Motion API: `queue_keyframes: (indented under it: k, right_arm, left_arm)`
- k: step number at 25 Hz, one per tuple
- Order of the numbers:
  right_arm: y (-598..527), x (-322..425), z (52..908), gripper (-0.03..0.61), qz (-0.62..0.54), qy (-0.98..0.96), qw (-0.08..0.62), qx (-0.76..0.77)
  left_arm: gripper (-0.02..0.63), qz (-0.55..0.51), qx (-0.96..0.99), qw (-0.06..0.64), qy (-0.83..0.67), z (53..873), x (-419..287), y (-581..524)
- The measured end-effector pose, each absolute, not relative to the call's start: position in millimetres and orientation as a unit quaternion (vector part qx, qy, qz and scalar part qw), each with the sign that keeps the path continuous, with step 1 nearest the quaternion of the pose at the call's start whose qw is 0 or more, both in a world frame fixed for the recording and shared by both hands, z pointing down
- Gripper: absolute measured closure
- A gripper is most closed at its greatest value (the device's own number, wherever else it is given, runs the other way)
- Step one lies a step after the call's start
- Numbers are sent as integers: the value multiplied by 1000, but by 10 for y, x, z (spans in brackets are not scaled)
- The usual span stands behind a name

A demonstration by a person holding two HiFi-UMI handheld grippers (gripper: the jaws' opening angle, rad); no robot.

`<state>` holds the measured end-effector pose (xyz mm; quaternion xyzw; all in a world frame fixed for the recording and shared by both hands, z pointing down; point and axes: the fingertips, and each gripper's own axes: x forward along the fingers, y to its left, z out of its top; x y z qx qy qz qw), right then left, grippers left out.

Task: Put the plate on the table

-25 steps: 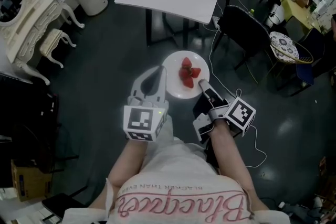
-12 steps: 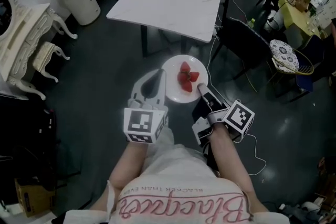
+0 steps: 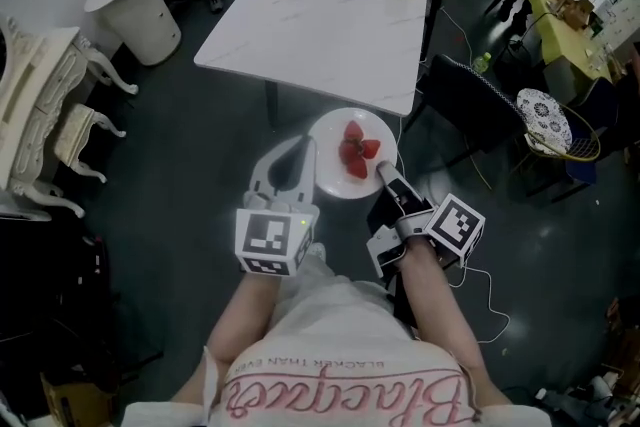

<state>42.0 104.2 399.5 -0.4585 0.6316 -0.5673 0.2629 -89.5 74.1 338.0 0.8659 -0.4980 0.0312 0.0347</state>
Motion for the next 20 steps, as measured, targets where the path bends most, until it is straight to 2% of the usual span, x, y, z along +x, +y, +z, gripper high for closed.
queue_keyframes:
  k: [20]
  right_arm:
    - [-436,223,4093,568,-562,623,249,-484]
  left_arm:
    - [609,30,877,42,-477,3460,-1186,-736]
